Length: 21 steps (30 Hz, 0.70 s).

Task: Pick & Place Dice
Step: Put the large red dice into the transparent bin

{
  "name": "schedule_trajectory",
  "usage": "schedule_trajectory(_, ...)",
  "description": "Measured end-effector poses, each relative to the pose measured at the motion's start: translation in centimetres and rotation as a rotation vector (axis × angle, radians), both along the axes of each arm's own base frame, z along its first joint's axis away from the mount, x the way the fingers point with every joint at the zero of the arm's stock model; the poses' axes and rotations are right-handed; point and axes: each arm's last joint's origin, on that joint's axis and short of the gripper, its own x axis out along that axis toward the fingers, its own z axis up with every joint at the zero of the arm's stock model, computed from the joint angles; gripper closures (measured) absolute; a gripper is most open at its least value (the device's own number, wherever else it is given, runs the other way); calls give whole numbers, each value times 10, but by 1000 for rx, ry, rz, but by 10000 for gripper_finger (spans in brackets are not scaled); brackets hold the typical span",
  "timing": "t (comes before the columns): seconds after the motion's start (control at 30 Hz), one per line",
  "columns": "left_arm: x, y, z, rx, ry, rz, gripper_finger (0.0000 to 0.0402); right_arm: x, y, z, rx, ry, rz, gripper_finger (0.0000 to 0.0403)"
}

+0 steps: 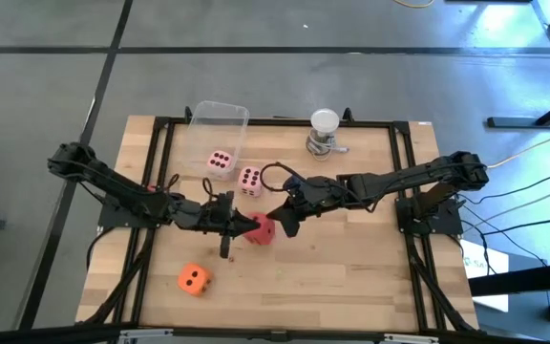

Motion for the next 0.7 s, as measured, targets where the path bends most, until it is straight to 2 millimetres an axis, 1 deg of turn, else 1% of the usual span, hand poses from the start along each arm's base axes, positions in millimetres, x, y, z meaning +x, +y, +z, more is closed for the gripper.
schedule_trajectory(0.33, 0, 1, -3, -2, 26, 32, 401, -1, 1, -2, -9, 21, 2, 403)
schedule_trajectory(0.47, -3, 2, 2, -5, 13, 30, 401, -2, 1, -2, -16, 22, 7, 403)
schedule_trajectory(0.5, -4, 2, 4, 10, 34, 20, 400, -2, 2, -2, -15, 21, 11, 403)
schedule_trajectory(0.53, -5, 0, 8, 43, 66, 9, 400, -2, 2, -2, -17, 21, 17, 403)
schedule_trajectory(0.6, -5, -4, 16, 170, 166, -23, 400, -2, 4, -2, -27, 24, 28, 403)
schedule_trajectory(0.7, -6, -9, 29, 375, 364, -88, 399, -3, 6, -3, -24, 34, 53, 403)
